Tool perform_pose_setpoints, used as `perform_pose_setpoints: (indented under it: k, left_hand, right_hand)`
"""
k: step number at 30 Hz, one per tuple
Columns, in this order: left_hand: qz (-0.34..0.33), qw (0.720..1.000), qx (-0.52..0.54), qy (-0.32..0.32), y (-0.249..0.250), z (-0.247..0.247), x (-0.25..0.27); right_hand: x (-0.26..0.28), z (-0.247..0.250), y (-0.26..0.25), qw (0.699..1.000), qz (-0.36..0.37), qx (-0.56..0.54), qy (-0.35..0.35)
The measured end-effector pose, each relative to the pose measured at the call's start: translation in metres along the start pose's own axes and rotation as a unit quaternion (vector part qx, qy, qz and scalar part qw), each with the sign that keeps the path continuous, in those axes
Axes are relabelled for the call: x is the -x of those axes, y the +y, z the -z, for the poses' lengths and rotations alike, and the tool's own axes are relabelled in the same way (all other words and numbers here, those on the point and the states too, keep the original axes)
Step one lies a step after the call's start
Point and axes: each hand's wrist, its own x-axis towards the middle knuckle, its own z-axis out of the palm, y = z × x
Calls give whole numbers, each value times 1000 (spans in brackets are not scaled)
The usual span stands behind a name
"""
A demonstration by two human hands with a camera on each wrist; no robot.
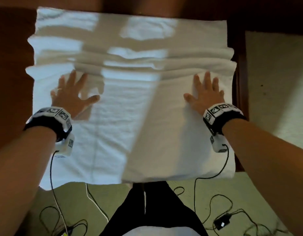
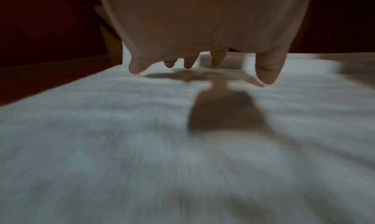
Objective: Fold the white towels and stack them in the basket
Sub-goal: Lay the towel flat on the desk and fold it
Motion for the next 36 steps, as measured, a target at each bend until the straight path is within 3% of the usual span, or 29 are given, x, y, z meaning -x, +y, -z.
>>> perform_pose_setpoints:
  k: [3, 6, 8, 16, 19, 24, 27, 30, 33, 36]
  left_hand:
    - [7, 1000, 15, -10, -3, -22, 46]
    - [7, 998, 0, -63, -8, -64, 110]
    - [28, 997, 1, -79, -11, -76, 123]
    - [11, 998, -43, -47, -3, -26, 34]
    - [3, 999, -27, -32, 2, -13, 29]
    - [-37, 998, -32, 29, -15, -68, 109]
    - [-21, 999, -37, 9, -47, -115, 172]
    - [6, 998, -64, 1, -72, -138, 208]
    - [-13, 995, -95, 20, -74, -143, 213]
    - [-81, 985, -143, 59, -66, -146, 199]
  right_hand:
    - [43, -21, -1, 1000, 20, 10, -5]
    - [107, -60, 8, 997, 20, 9, -74]
    - [117, -72, 15, 995, 18, 27, -94]
    - [33, -34, -1, 999, 4, 35, -12]
    - [27, -26, -2, 1000, -7, 11, -6]
    - [112, -73, 11, 998, 22, -4, 62]
    - [174, -124, 41, 1000, 18, 8, 24]
    - [197, -146, 68, 999, 1, 27, 33]
    - [202, -146, 60, 993, 64, 46, 88]
    - [200, -152, 44, 979, 148, 107, 86]
